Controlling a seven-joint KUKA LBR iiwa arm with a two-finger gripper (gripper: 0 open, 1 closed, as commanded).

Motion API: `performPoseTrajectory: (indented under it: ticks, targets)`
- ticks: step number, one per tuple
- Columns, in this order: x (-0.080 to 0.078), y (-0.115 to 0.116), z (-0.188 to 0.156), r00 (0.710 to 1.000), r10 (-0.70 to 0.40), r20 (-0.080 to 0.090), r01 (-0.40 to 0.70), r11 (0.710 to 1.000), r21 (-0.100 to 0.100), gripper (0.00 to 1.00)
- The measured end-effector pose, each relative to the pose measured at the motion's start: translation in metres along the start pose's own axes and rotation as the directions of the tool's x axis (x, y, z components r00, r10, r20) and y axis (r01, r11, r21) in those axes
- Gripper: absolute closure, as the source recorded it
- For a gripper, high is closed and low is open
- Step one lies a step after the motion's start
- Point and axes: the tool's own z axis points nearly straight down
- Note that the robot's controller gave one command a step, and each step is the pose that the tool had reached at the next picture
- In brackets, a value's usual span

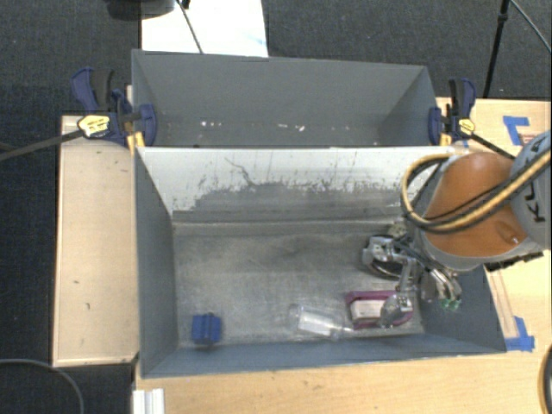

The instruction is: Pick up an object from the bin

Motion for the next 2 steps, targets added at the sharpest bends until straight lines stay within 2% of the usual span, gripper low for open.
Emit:
performPoseTrajectory:
  ticks: [1, 2]
  targets:
    - [-0.018, 0.065, -0.002, 0.917, -0.399, 0.005, 0.399, 0.917, -0.001, 0.0]
    - [-0.015, -0.011, 0.034, 0.898, -0.44, -0.002, 0.44, 0.898, -0.003, 0.0]
